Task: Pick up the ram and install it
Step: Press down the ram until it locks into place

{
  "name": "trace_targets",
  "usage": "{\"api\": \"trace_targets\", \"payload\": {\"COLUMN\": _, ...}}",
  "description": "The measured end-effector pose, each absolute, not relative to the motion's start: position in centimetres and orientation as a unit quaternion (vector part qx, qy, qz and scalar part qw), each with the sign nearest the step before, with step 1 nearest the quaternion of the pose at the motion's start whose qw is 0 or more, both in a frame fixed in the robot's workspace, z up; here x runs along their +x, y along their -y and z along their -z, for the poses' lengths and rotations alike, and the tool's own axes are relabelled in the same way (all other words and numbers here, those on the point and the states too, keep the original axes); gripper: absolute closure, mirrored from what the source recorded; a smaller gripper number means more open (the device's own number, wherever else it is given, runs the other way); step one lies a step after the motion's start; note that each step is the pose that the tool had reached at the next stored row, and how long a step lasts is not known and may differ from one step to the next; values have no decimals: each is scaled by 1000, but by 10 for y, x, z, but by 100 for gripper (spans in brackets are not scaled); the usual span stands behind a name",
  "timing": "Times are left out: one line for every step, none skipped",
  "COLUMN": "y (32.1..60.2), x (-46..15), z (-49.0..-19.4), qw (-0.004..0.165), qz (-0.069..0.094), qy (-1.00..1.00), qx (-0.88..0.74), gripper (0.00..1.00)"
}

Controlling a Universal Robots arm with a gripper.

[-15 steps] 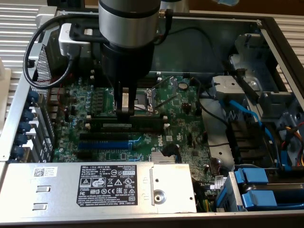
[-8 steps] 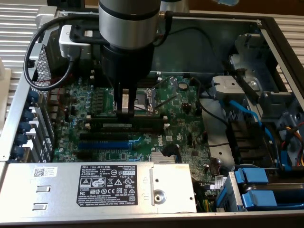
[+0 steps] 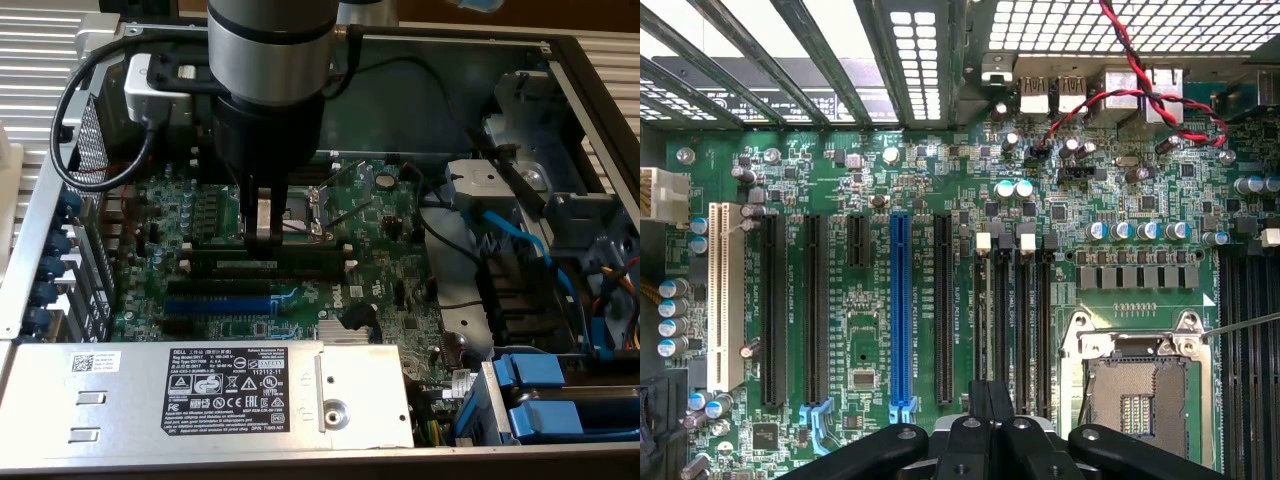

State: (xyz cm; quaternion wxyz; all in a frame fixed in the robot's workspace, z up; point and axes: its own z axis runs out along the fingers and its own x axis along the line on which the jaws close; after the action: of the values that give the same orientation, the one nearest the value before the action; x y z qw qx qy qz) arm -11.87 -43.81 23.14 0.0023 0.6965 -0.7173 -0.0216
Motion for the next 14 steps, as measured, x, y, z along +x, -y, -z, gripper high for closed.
{"api": "trace_targets", "payload": {"y": 438, "x": -119, "z": -231, "qw": 2, "qz": 22, "qy": 717, "qx": 696, "gripper": 89}}
{"api": "trace_targets", "payload": {"y": 438, "x": -119, "z": -231, "qw": 2, "qz": 22, "qy": 717, "qx": 696, "gripper": 89}}
{"api": "trace_targets", "payload": {"y": 438, "x": -119, "z": -231, "qw": 2, "qz": 22, "qy": 717, "qx": 696, "gripper": 89}}
{"api": "trace_targets", "payload": {"y": 438, "x": -119, "z": -231, "qw": 2, "qz": 22, "qy": 717, "qx": 696, "gripper": 89}}
{"api": "trace_targets", "payload": {"y": 438, "x": -119, "z": -231, "qw": 2, "qz": 22, "qy": 717, "qx": 696, "gripper": 89}}
{"api": "trace_targets", "payload": {"y": 438, "x": -119, "z": -231, "qw": 2, "qz": 22, "qy": 717, "qx": 696, "gripper": 89}}
{"api": "trace_targets", "payload": {"y": 438, "x": -119, "z": -231, "qw": 2, "qz": 22, "qy": 717, "qx": 696, "gripper": 89}}
{"api": "trace_targets", "payload": {"y": 438, "x": -119, "z": -231, "qw": 2, "qz": 22, "qy": 717, "qx": 696, "gripper": 89}}
{"api": "trace_targets", "payload": {"y": 438, "x": -119, "z": -231, "qw": 2, "qz": 22, "qy": 717, "qx": 696, "gripper": 89}}
{"api": "trace_targets", "payload": {"y": 438, "x": -119, "z": -231, "qw": 2, "qz": 22, "qy": 717, "qx": 696, "gripper": 89}}
{"api": "trace_targets", "payload": {"y": 438, "x": -119, "z": -231, "qw": 2, "qz": 22, "qy": 717, "qx": 696, "gripper": 89}}
{"api": "trace_targets", "payload": {"y": 438, "x": -119, "z": -231, "qw": 2, "qz": 22, "qy": 717, "qx": 696, "gripper": 89}}
{"api": "trace_targets", "payload": {"y": 438, "x": -119, "z": -231, "qw": 2, "qz": 22, "qy": 717, "qx": 696, "gripper": 89}}
{"api": "trace_targets", "payload": {"y": 438, "x": -119, "z": -231, "qw": 2, "qz": 22, "qy": 717, "qx": 696, "gripper": 89}}
